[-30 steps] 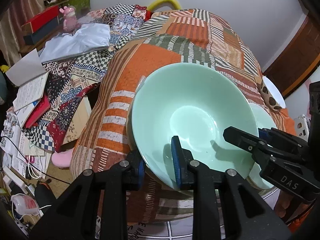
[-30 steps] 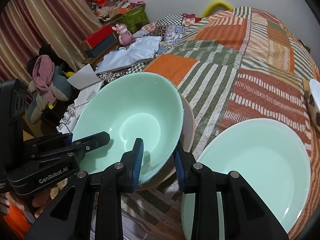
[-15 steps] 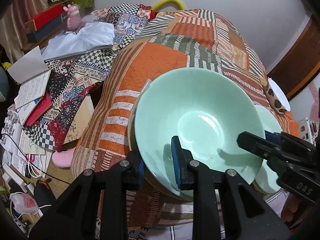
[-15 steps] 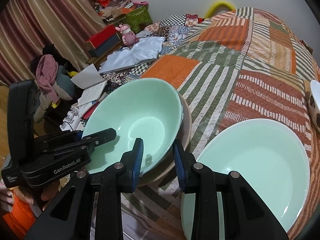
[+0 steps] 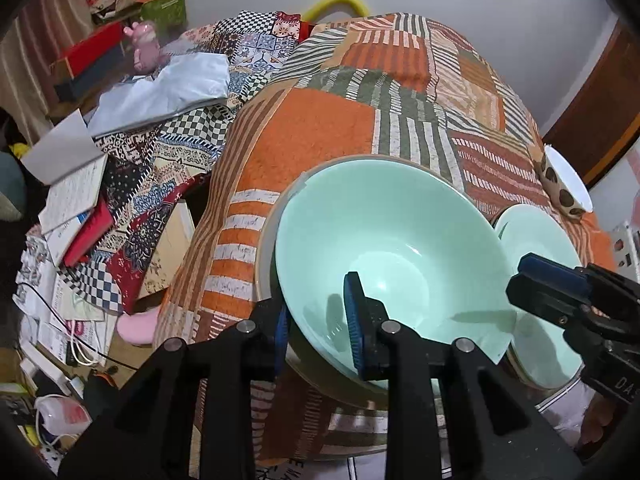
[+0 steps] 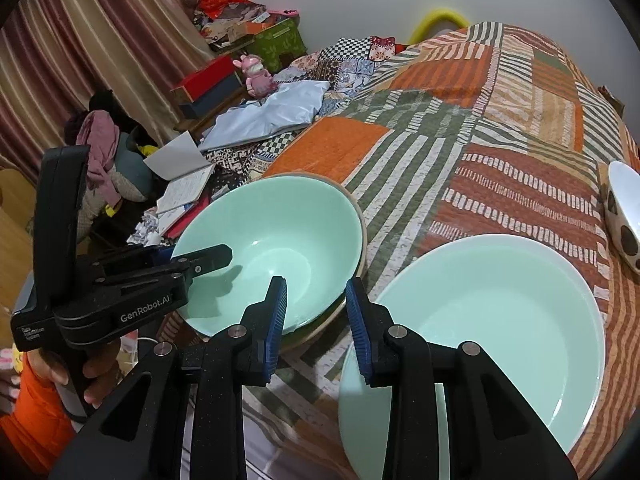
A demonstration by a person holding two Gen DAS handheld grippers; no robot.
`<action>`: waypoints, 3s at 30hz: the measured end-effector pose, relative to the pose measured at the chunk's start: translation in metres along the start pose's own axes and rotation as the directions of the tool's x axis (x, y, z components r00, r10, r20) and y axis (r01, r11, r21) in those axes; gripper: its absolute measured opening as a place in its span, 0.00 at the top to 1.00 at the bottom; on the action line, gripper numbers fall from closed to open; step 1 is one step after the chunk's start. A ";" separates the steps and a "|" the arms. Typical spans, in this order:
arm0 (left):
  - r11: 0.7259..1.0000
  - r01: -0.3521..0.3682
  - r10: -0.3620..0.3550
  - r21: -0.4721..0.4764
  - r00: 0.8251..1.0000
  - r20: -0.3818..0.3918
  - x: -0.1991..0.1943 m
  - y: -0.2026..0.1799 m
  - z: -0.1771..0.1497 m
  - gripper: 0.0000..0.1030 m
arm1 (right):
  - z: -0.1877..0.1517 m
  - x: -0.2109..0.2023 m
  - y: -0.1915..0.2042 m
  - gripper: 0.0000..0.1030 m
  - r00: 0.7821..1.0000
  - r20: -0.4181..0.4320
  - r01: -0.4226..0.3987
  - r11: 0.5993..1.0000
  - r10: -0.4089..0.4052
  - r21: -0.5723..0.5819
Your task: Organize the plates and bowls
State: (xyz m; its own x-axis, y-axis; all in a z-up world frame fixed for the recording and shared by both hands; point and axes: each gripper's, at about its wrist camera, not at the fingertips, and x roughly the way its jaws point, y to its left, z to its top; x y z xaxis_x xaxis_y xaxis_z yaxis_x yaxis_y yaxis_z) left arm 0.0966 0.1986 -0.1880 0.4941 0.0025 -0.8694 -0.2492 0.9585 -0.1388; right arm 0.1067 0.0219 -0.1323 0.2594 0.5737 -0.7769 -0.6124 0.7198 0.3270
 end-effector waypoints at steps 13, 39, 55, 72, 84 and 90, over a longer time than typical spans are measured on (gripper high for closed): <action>0.999 -0.033 0.033 0.004 0.998 -0.054 -0.017 -0.014 0.012 0.52 | 0.002 -0.039 -0.026 0.67 0.997 0.081 0.006 1.000 -0.006 0.009; 0.988 -0.032 0.008 0.149 0.986 0.164 -0.064 -0.144 0.048 0.43 | -0.016 -0.137 -0.152 0.59 0.950 0.229 0.180 0.971 -0.214 0.159; 0.942 0.095 -0.145 0.321 0.980 0.135 -0.006 -0.264 0.092 0.20 | -0.019 -0.149 -0.242 0.49 0.913 0.169 0.315 0.905 -0.372 0.287; 0.907 0.186 -0.179 0.378 0.982 -0.052 0.108 -0.332 0.117 0.48 | -0.007 -0.116 -0.296 0.52 0.921 0.105 0.321 0.883 -0.376 0.343; 0.886 0.238 -0.202 0.397 0.971 -0.130 0.140 -0.358 0.119 0.68 | -0.004 -0.098 -0.310 0.67 0.952 0.059 0.261 0.899 -0.299 0.352; 0.889 0.269 -0.217 0.371 0.960 -0.175 0.156 -0.361 0.121 0.75 | -0.003 -0.092 -0.313 0.67 0.961 0.044 0.240 0.902 -0.274 0.360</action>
State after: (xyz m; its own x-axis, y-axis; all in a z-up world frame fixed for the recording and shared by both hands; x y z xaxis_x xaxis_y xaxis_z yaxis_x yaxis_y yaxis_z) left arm 0.3647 -0.1124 -0.2162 0.3831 -0.2556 -0.8877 0.2202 0.9585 -0.1810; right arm 0.2725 -0.2576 -0.1652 0.4498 0.3714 -0.8123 -0.2211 0.9274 0.3016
